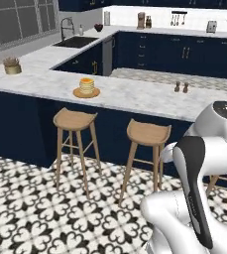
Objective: Take the strawberry from the fridge and place it on top of the pancake, located on the dining counter.
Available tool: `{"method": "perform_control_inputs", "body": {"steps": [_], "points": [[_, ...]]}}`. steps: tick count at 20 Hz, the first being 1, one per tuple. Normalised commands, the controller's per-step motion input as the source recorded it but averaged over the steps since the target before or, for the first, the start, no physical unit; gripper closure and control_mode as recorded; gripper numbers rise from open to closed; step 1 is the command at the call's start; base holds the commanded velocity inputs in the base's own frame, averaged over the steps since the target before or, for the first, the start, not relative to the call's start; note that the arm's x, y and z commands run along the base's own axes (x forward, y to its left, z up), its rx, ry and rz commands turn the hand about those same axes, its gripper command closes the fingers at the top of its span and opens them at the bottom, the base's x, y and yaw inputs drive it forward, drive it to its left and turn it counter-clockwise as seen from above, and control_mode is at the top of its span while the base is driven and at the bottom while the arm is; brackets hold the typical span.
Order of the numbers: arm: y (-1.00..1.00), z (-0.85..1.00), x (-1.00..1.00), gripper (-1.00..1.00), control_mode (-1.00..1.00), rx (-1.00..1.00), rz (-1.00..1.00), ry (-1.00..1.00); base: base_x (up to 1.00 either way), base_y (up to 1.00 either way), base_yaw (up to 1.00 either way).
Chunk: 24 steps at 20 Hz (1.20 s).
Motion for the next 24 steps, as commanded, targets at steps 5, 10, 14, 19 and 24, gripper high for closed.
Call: {"method": "perform_control_inputs", "body": {"steps": [5,10,14,19,24], "points": [[0.0,0.0,0.0,1.0,1.0,0.0,0.0,0.0,1.0,1.0,-0.35],[0.0,0.0,0.0,1.0,1.0,0.0,0.0,0.0,1.0,1.0,-0.21],[0.0,0.0,0.0,1.0,1.0,0.0,0.0,0.0,1.0,0.86,-0.13],[0.0,0.0,0.0,1.0,1.0,0.0,0.0,0.0,1.0,0.49,-0.12],[0.0,0.0,0.0,1.0,1.0,0.0,0.0,0.0,0.88,0.63,-0.36]]}}
